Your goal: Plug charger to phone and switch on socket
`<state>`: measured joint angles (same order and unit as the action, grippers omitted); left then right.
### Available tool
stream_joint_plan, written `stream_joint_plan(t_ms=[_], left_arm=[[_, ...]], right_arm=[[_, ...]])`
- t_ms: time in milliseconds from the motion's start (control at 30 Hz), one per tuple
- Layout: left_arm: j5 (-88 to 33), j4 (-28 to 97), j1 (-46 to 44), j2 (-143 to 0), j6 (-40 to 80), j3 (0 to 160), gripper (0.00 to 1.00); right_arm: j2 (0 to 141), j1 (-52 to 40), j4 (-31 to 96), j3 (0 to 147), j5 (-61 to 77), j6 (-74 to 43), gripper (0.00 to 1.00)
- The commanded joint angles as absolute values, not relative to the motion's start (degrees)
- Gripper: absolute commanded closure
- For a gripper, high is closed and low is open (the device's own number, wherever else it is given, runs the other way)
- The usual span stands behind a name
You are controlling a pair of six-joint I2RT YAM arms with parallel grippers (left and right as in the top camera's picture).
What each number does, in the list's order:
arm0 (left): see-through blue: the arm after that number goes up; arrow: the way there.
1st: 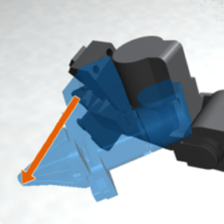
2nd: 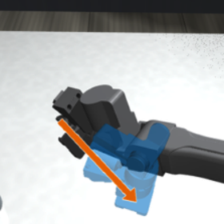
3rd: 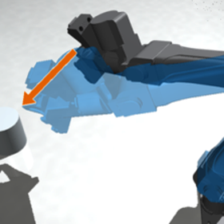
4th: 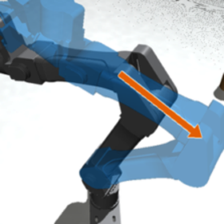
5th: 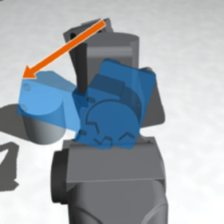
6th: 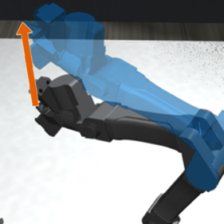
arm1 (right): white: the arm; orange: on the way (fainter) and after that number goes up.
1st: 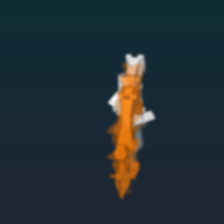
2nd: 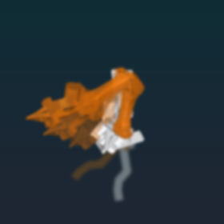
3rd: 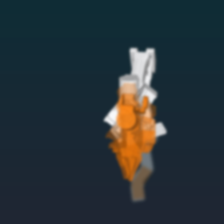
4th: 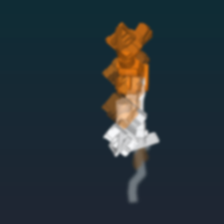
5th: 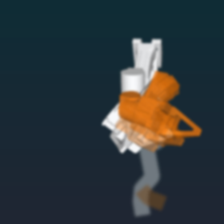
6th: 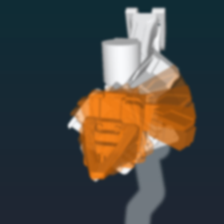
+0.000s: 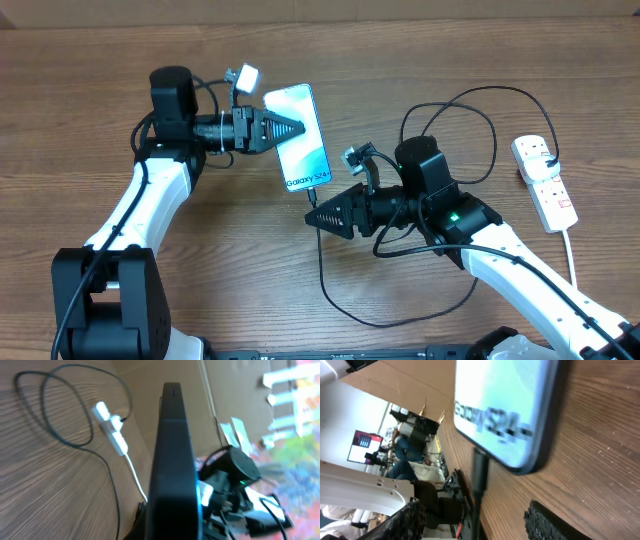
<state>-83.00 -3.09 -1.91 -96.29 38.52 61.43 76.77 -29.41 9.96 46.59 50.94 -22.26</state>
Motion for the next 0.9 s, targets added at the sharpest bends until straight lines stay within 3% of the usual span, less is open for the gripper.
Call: stream_joint_plan(t_ms=[0,167,333,667,867], left_arm=[[-78.7,2.9,-2.3,-96.1,30.6,62.0,0.96],[-74.2,12.4,-2.3,-96.1,26.2,62.0,0.96],[-73.8,16.0,-2.3,-96.1,22.1,62.0,0.96],[-73.1,17.2,-2.3,-96.1,21.4,62.0,0.96],[-73.0,19.7,-2.3,-96.1,21.4,62.0,0.96]], right_arm=[[74.1,-26.5,11.0,48.6,49.5,-17.4,0.35],[70.0,-21.2,21.7,50.4,33.2,-16.0,0.34],[64.3,-19.0,33.0,52.4,25.8,-16.1,0.34],[59.9,-27.0,39.4,52.6,21.8,-32.5,0.22],[60.7,-36.1,39.4,52.5,17.7,-35.9,0.02]])
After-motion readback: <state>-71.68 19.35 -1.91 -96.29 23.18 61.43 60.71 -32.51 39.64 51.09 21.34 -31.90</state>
